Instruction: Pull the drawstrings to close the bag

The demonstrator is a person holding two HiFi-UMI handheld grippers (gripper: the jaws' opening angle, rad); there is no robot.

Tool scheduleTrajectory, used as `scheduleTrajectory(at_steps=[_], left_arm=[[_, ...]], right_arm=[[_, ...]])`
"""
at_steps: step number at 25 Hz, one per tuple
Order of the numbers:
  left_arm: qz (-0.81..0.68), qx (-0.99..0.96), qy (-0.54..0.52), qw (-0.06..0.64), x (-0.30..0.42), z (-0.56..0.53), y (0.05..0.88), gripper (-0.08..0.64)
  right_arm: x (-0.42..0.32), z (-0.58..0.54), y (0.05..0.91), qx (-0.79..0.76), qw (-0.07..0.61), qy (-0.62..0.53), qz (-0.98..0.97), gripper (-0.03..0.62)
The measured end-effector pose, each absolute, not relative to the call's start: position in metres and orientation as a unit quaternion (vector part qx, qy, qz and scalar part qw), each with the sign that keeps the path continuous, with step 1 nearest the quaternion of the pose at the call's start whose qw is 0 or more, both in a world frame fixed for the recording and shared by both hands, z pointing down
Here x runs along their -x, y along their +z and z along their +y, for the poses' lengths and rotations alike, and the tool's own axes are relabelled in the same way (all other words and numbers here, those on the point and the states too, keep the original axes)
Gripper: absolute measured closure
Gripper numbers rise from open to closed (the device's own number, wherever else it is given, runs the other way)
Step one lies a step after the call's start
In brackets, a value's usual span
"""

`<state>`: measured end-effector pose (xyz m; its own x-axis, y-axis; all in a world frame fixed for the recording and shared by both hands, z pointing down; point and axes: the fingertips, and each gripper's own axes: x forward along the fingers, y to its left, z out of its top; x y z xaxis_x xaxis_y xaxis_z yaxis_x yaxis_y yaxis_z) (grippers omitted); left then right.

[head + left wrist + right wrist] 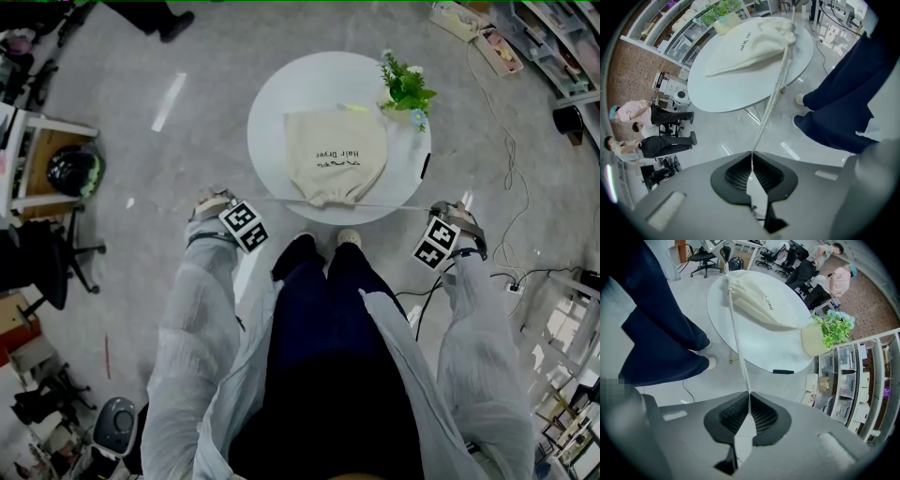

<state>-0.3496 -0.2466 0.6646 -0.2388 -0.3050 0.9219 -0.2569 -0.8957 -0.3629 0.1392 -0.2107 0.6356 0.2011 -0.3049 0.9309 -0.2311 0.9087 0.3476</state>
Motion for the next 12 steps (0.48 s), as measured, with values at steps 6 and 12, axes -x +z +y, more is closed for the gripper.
scheduleTrajectory(at_steps=[6,12], left_arm=[[0.25,0.658,-0.711,-0.014,0.334,-0.251,0.651,0.529],[0.227,0.734,-0.635,-0.083,0.289,-0.244,0.637,0.529]], right_arm=[[-0.134,-0.204,0.637,-0.232,0.722,0.006,-0.652,0.58],[-0.099,-0.211,0.615,-0.271,0.636,0.069,-0.719,0.58]])
